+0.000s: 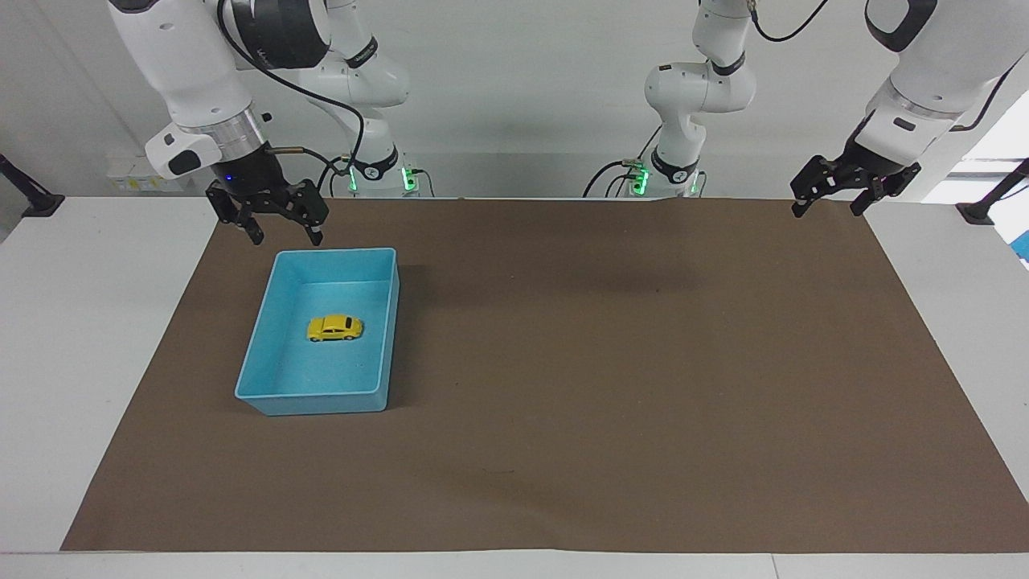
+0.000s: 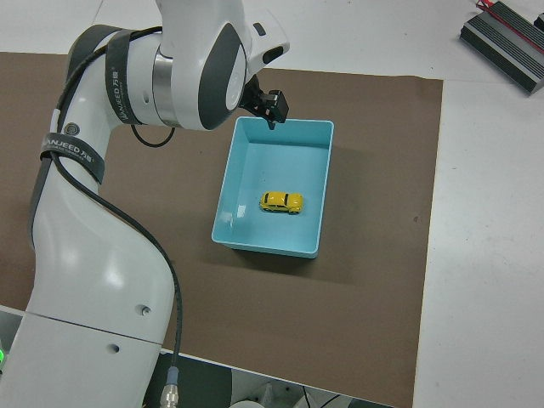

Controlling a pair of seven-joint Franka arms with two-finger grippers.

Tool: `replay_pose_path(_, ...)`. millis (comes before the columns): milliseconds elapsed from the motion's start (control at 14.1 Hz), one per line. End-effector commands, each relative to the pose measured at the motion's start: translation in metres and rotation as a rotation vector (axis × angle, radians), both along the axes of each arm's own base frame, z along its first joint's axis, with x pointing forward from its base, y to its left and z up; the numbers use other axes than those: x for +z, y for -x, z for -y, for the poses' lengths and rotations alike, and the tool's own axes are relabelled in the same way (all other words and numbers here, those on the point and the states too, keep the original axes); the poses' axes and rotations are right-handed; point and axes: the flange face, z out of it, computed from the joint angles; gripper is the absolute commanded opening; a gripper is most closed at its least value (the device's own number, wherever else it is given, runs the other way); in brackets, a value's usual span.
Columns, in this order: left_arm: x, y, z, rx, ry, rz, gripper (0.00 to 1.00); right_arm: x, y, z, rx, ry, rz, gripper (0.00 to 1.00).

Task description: Wind up and store yellow beetle car

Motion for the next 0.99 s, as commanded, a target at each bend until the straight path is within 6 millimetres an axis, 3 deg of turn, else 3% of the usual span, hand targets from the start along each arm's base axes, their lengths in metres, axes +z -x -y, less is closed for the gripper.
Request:
replay_pose_path(0,0.004,-0.002,-0.002,0.013,0.004,0.007,1.0,0.003,0.003,-0.004,0.036,0.049,-0.051,1.0)
replay_pose_path(283,0.004,-0.002,-0.002,0.013,0.004,0.007,1.0,0.013,0.01,-0.028,0.071,0.063,-0.081,1.0)
replay_pose_path(919,0.004,-0.002,-0.002,0.012,0.005,0.007,1.0,0.03,0.021,-0.001,0.026,0.055,-0.073,1.0)
